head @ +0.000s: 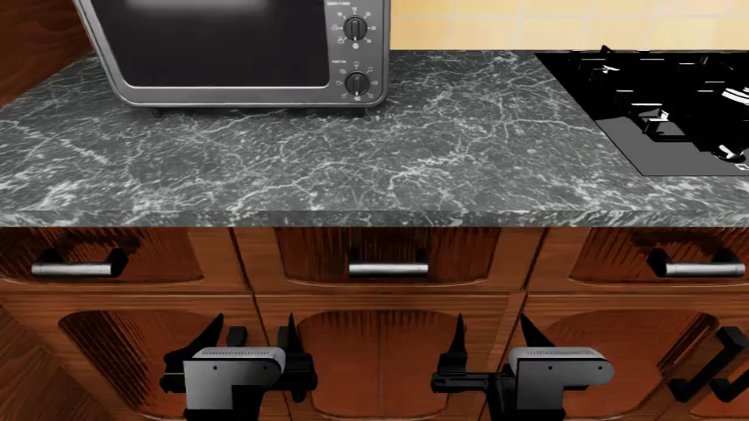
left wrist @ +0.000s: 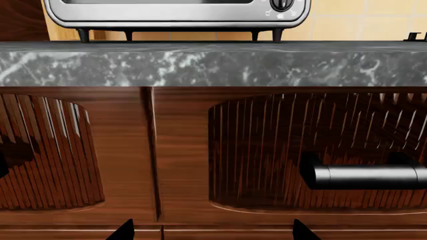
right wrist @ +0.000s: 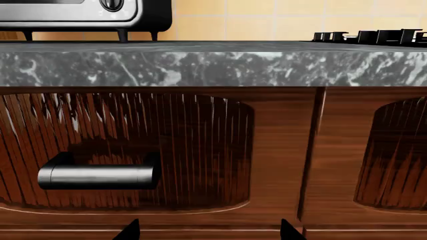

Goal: Open the toaster oven door.

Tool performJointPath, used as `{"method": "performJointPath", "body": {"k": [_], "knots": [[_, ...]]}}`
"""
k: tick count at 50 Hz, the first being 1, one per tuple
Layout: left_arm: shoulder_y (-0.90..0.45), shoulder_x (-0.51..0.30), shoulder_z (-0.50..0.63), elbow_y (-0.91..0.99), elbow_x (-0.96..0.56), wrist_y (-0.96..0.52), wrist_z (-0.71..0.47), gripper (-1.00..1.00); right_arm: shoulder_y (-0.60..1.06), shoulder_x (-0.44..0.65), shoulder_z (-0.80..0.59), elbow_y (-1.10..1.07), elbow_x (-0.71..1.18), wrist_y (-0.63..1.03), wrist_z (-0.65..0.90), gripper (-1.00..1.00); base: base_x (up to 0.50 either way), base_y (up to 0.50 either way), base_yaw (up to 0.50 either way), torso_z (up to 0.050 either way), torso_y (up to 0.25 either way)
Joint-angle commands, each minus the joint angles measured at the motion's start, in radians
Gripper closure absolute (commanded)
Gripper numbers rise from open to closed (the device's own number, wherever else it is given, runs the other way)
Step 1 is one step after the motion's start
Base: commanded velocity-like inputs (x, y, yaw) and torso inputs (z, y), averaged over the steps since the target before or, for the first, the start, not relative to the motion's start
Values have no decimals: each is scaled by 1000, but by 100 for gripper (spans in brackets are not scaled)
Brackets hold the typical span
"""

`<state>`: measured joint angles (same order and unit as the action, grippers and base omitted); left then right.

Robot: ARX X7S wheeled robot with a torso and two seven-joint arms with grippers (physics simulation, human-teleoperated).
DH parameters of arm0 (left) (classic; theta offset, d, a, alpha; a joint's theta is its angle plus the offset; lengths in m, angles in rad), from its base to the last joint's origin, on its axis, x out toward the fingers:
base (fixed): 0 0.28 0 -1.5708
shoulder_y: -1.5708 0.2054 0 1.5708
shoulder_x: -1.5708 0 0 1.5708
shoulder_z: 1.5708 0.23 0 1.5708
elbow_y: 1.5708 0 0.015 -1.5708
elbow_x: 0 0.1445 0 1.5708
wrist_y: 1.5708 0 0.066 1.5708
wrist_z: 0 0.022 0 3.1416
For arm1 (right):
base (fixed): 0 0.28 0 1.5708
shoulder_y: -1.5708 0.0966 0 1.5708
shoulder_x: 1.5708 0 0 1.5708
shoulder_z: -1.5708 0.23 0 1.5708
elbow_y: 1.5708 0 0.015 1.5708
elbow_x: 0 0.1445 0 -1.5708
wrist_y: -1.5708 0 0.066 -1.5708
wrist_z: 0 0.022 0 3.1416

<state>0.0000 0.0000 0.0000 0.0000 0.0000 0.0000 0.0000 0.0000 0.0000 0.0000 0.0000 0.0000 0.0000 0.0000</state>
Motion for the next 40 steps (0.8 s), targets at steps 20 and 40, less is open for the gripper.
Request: {"method": "performJointPath", "body": {"k": [20, 40], "knots": [[1, -64, 61, 84, -115, -70, -55, -100, -20, 65, -77, -42, 50, 26, 67, -100, 0, 0, 0, 26, 0], [-123, -165, 42, 434, -201, -462, -69, -100, 124, 134, -85, -307, 77, 294, 84, -100, 0, 0, 0, 50, 0]]}}
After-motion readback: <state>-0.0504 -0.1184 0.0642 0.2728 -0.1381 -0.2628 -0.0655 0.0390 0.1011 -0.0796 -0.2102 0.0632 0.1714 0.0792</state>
